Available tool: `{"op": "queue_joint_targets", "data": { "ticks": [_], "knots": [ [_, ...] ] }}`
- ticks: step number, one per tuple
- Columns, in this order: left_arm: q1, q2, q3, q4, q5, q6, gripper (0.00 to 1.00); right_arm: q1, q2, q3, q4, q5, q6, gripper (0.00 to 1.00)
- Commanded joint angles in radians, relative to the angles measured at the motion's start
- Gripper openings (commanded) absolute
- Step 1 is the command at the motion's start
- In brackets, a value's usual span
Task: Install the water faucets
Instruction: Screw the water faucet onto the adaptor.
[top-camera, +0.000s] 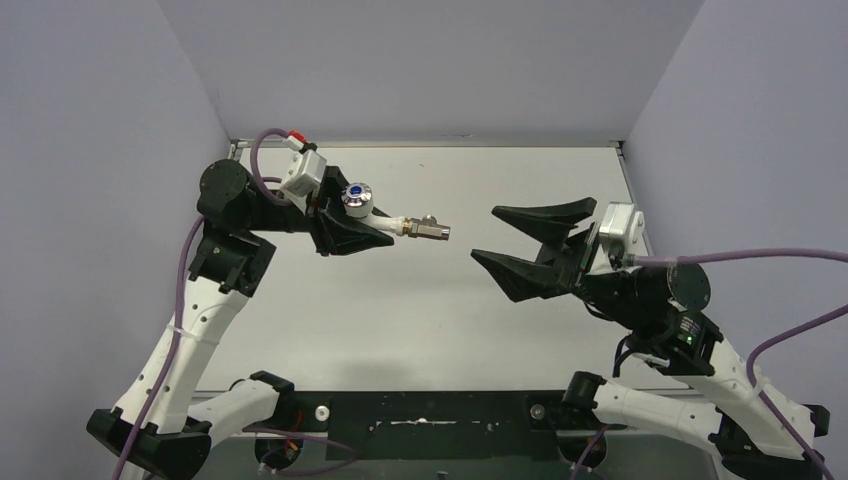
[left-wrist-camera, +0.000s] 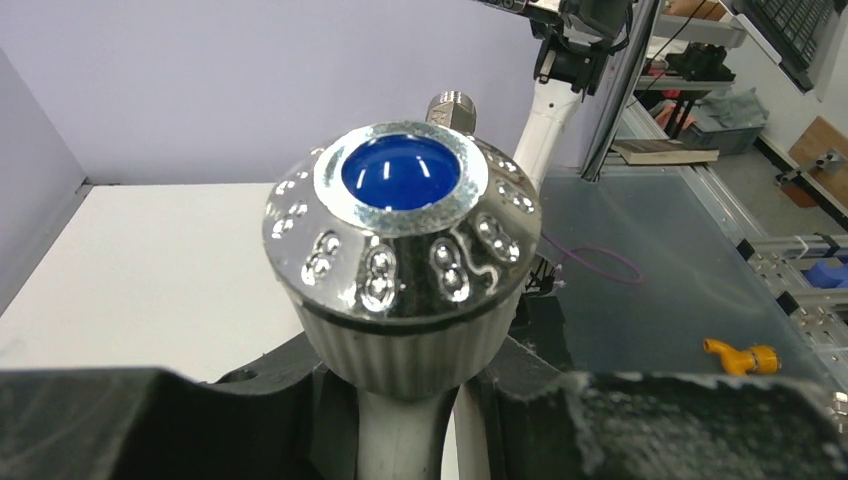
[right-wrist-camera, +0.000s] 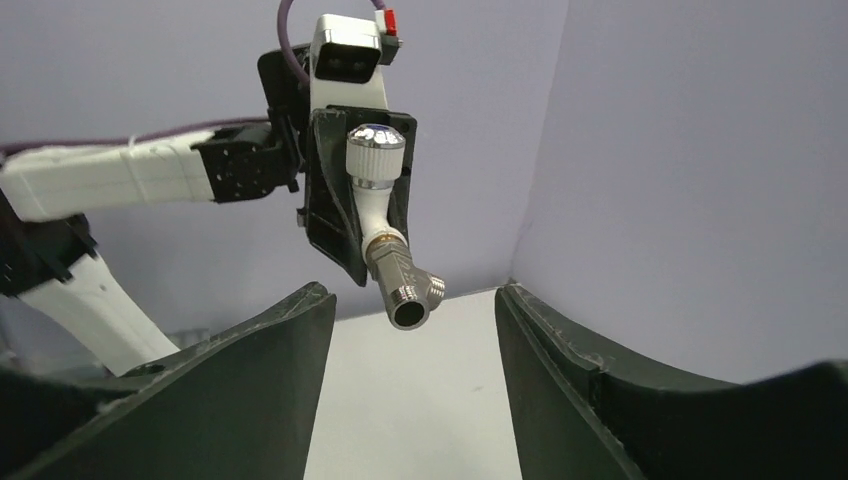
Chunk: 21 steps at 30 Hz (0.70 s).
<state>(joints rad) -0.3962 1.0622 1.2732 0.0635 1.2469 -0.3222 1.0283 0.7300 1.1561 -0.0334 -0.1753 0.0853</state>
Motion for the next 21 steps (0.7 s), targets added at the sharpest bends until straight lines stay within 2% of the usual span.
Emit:
{"op": "queue_joint_targets", "data": {
  "ticks": [1, 6, 10, 14, 21],
  "knots": [
    [0.002, -0.011, 0.005, 0.049, -0.017, -0.054, 0.00, -0.002, 0.016, 0.062, -0.052, -0.136, -0.401, 0.62],
    [0.000, -0.004, 0.001, 0.089, -0.005, -0.106, 0.00, -0.002, 0.048, 0.078, -0.128, -0.222, -0.688, 0.61],
    [0.000, 0.005, 0.004, 0.102, 0.012, -0.120, 0.00, -0.001, 0.101, 0.143, -0.207, -0.252, -0.823, 0.58],
    [0.000, 0.009, -0.004, 0.106, 0.033, -0.129, 0.00, -0.001, 0.155, 0.195, -0.265, -0.249, -0.894, 0.55],
    [0.000, 0.005, -0.007, 0.121, 0.043, -0.139, 0.00, 0.000, 0.198, 0.222, -0.290, -0.247, -0.925, 0.46]
  ]
}}
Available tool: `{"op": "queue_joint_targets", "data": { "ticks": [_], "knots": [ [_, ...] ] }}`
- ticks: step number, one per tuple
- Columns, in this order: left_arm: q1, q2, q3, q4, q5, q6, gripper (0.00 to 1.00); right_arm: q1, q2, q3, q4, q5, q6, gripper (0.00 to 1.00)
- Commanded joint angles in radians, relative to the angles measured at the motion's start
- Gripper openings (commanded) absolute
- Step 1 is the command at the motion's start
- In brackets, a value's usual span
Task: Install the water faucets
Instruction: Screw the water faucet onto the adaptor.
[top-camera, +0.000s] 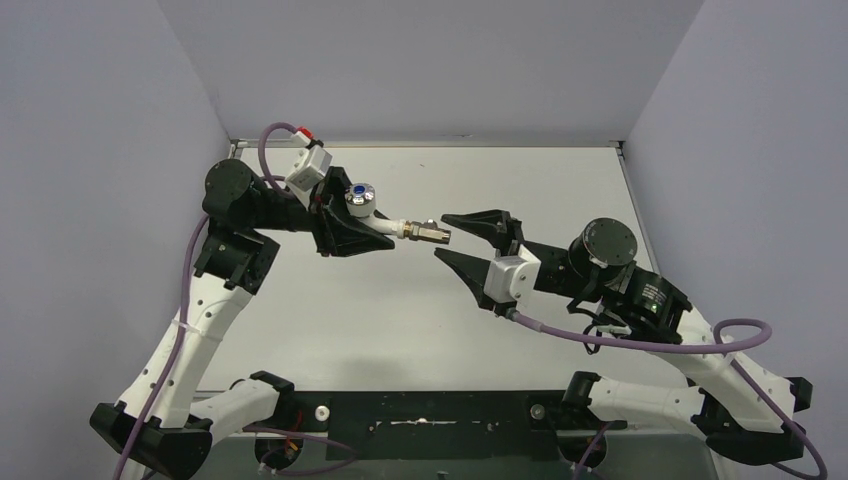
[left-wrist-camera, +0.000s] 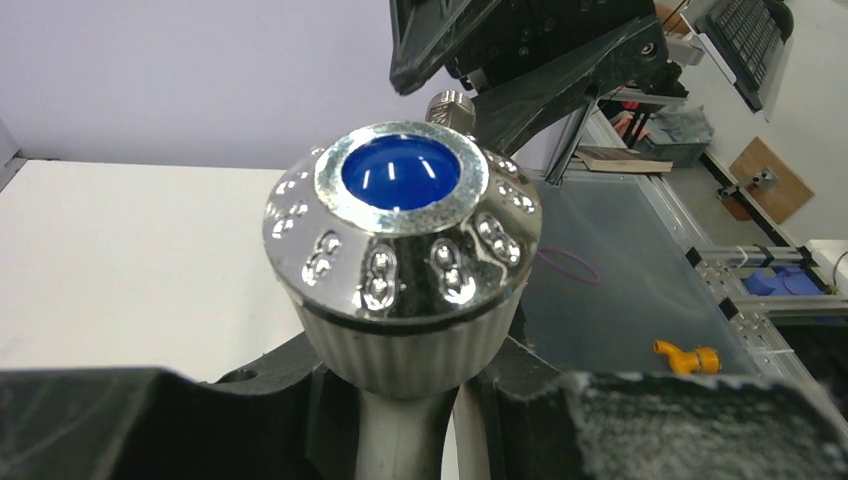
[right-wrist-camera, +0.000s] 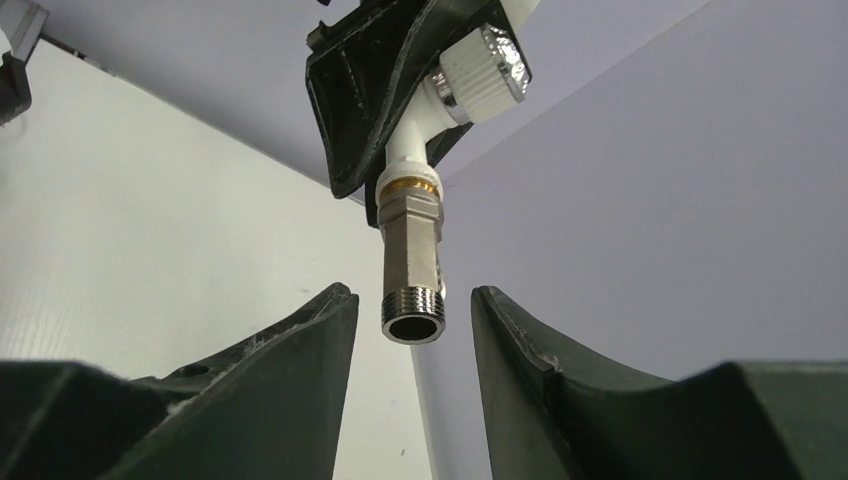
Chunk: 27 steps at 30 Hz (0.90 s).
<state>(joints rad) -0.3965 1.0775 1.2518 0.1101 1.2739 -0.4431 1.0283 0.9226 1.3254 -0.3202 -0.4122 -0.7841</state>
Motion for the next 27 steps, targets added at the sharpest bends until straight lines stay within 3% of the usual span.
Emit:
{"op": "queue_joint_targets", "data": {
  "ticks": [1, 6, 17, 27],
  "knots": [
    [0.001, -0.011, 0.014, 0.074, 0.019, -0.017, 0.00, 0.000, 0.007, 0.052, -0.005, -0.007, -0.059, 0.45],
    [0.001, -0.017, 0.003, 0.083, 0.020, -0.018, 0.00, 0.001, 0.003, 0.046, 0.012, -0.011, -0.047, 0.37],
    [0.001, -0.014, -0.009, 0.094, 0.022, -0.014, 0.00, 0.004, -0.005, 0.031, 0.049, -0.016, -0.028, 0.37],
    [0.002, -0.009, -0.005, 0.099, 0.025, -0.012, 0.00, 0.004, -0.007, 0.016, 0.061, -0.005, -0.008, 0.19]
  ]
}}
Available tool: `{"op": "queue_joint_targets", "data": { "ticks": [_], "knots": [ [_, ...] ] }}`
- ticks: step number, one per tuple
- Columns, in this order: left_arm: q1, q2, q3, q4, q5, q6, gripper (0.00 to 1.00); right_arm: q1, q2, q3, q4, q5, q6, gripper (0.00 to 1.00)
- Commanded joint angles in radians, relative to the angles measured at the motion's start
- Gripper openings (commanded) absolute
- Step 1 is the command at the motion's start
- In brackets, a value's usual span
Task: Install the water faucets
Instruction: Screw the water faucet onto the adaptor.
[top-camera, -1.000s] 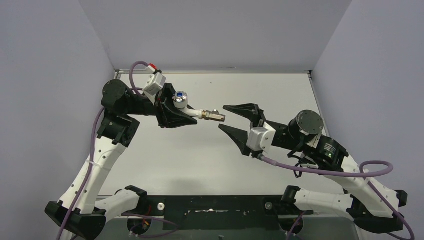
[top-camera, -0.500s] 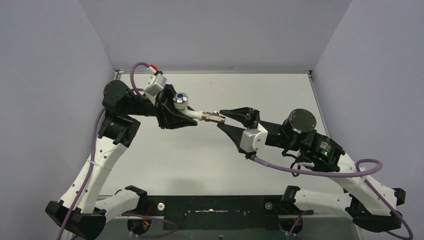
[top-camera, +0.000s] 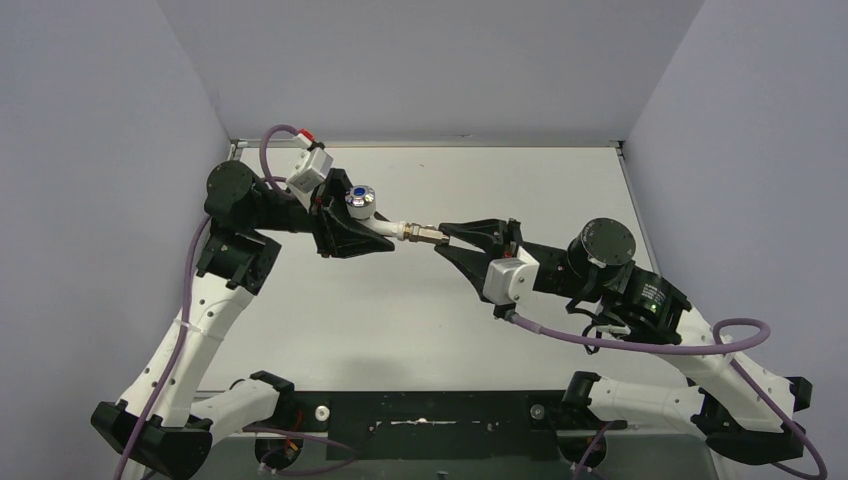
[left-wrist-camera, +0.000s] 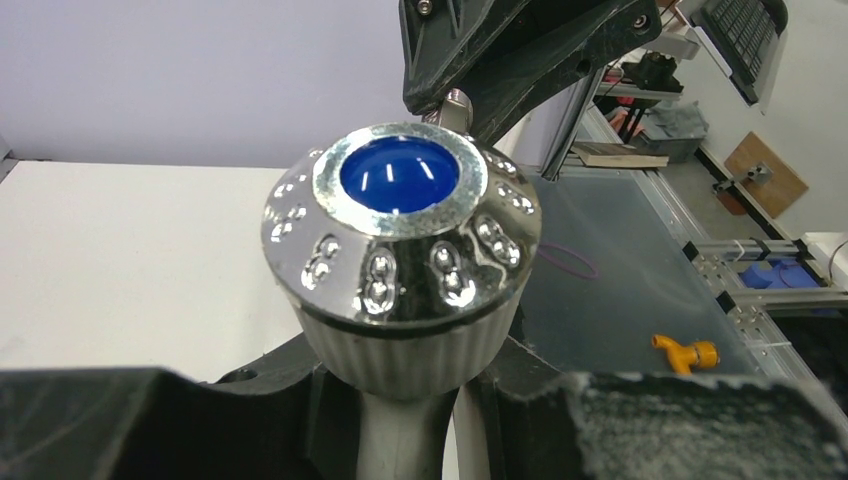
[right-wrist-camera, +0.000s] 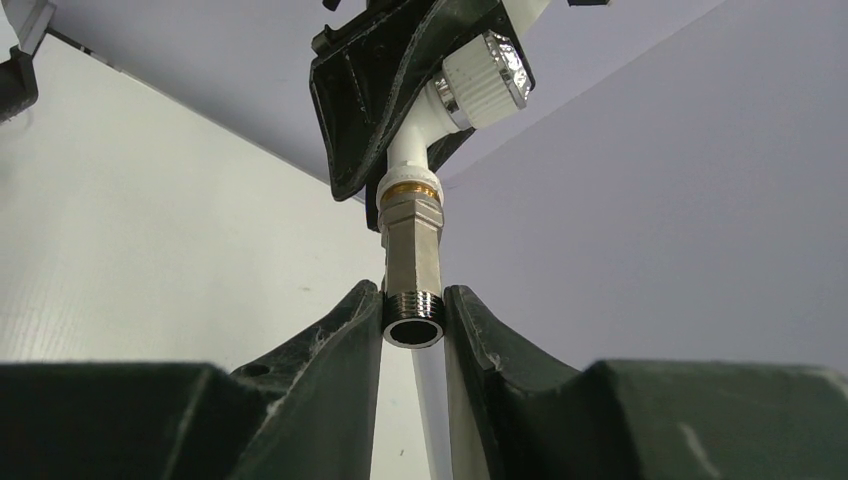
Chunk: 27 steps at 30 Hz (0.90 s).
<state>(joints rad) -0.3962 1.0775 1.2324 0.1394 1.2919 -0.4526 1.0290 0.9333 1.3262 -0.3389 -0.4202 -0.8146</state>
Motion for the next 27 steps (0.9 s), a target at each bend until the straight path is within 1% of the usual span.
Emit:
{"op": "queue_joint_targets", "data": {
  "ticks": [1, 7, 8, 17, 21, 27],
  "knots": [
    [0.002, -0.009, 0.014, 0.069, 0.007, -0.002, 0.00, 0.003, -0.018, 0.011, 0.093, 0.004, 0.038, 0.17],
    [0.001, -0.010, 0.013, 0.069, 0.027, 0.011, 0.00, 0.004, -0.020, -0.018, 0.174, 0.062, 0.234, 0.01],
    [0.002, -0.013, 0.012, 0.069, 0.029, 0.017, 0.00, 0.003, -0.018, -0.018, 0.183, 0.069, 0.272, 0.00],
    [0.003, -0.013, 0.022, 0.070, 0.046, 0.034, 0.00, 0.003, -0.008, -0.049, 0.277, 0.128, 0.681, 0.00],
    [0.003, -0.020, 0.023, 0.081, 0.035, 0.045, 0.00, 0.002, -0.008, -0.094, 0.331, 0.139, 0.903, 0.00],
    [0.003, -0.011, 0.025, 0.107, 0.037, 0.043, 0.00, 0.003, -0.012, -0.129, 0.331, 0.211, 1.108, 0.00]
  ]
}}
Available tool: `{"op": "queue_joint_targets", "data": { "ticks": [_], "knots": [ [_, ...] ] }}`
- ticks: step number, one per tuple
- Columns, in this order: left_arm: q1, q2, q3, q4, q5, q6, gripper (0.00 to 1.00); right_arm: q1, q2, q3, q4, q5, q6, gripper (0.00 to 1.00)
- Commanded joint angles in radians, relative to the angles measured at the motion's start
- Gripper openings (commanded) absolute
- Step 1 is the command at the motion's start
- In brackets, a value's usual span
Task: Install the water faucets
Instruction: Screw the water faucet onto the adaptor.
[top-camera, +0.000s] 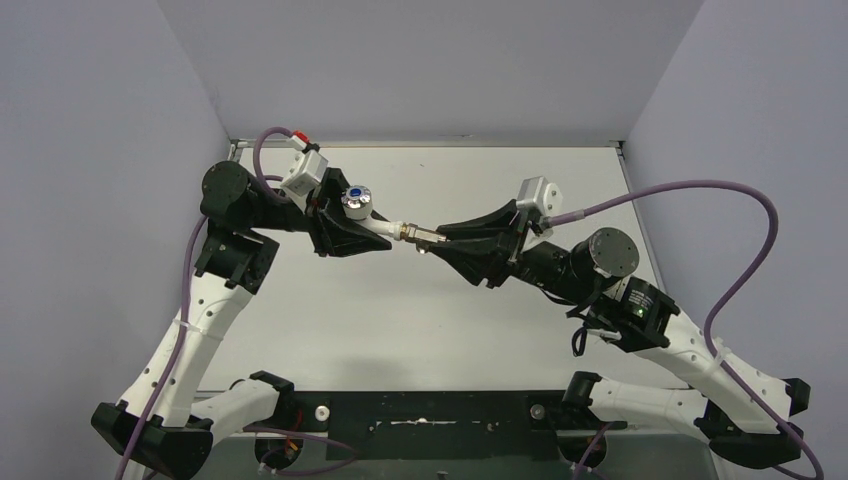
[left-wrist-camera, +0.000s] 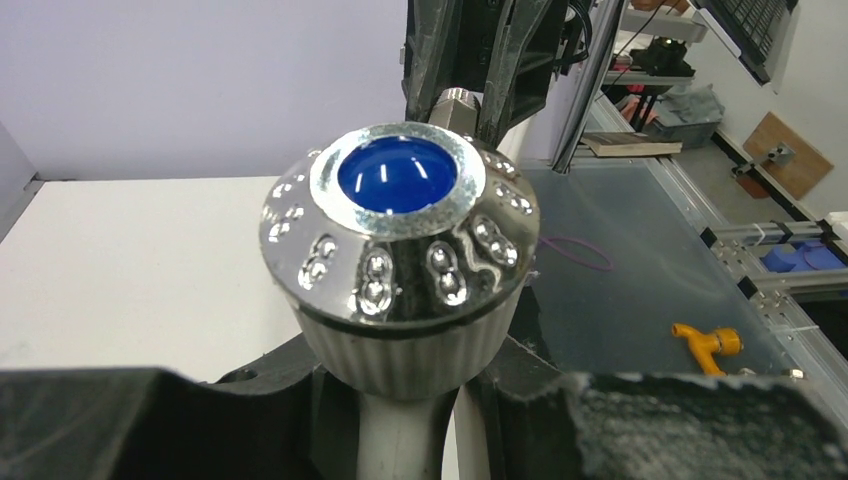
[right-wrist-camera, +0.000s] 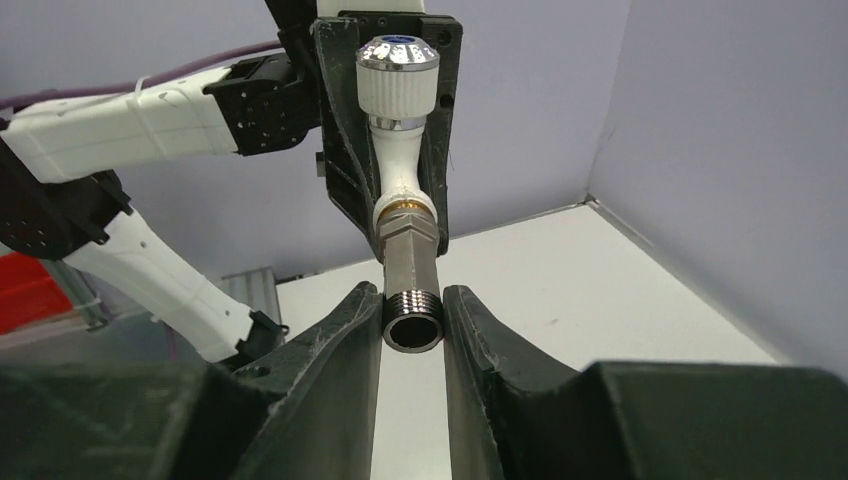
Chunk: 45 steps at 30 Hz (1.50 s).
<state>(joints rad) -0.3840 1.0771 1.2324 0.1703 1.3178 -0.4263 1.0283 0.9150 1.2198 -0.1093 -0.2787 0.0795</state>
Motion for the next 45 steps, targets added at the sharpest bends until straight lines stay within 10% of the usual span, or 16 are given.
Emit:
{"op": "queue_joint_targets", "data": {
  "ticks": [1, 16, 29, 45],
  "knots": [
    [-0.009, -0.011, 0.025, 0.079, 0.011, 0.018, 0.00, 0.004, 0.004, -0.030, 0.102, 0.080, 0.245, 0.00],
    [0.003, -0.008, 0.033, 0.081, -0.034, 0.058, 0.00, -0.025, -0.048, -0.125, 0.102, 0.181, 0.630, 0.01],
    [0.009, -0.008, 0.024, 0.070, -0.047, 0.066, 0.00, -0.033, -0.154, -0.175, 0.242, 0.198, 0.562, 0.53],
    [0.013, 0.006, 0.030, -0.015, -0.071, 0.005, 0.00, -0.034, -0.152, 0.018, -0.077, -0.044, -0.567, 0.56]
  ]
}}
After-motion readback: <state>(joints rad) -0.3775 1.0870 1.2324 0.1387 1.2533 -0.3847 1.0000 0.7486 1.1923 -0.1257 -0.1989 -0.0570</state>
